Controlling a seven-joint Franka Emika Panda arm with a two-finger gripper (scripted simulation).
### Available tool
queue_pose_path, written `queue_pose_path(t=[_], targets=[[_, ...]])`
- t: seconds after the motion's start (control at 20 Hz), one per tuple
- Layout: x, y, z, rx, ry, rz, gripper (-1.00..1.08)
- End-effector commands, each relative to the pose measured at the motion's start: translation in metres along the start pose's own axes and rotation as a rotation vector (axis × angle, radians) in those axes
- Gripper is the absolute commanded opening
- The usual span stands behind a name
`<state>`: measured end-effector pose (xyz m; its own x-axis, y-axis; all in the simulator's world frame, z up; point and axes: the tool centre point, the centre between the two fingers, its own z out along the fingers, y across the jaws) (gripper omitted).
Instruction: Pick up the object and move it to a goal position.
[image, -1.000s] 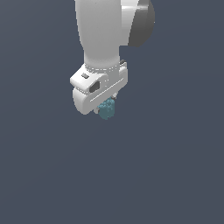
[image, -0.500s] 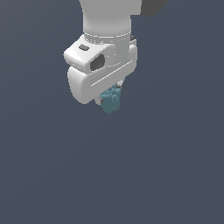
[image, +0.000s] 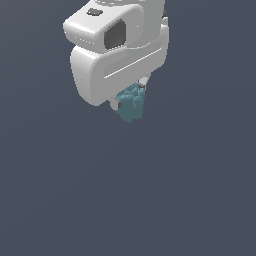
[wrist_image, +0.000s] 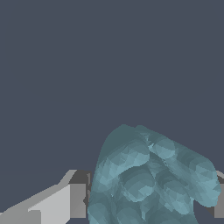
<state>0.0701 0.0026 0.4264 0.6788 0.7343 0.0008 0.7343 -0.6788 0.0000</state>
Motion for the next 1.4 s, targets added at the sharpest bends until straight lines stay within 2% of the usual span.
queue_pose_path(t=[0.0, 0.6, 1.35], targets=[[0.004, 0.001, -0.010, 0.000, 0.000, 0.000, -1.00], [0.019, 0.006, -0.043, 0.000, 0.000, 0.001, -1.00], [0.023, 0.008, -0.052, 0.000, -0.001, 0.000, -1.00]])
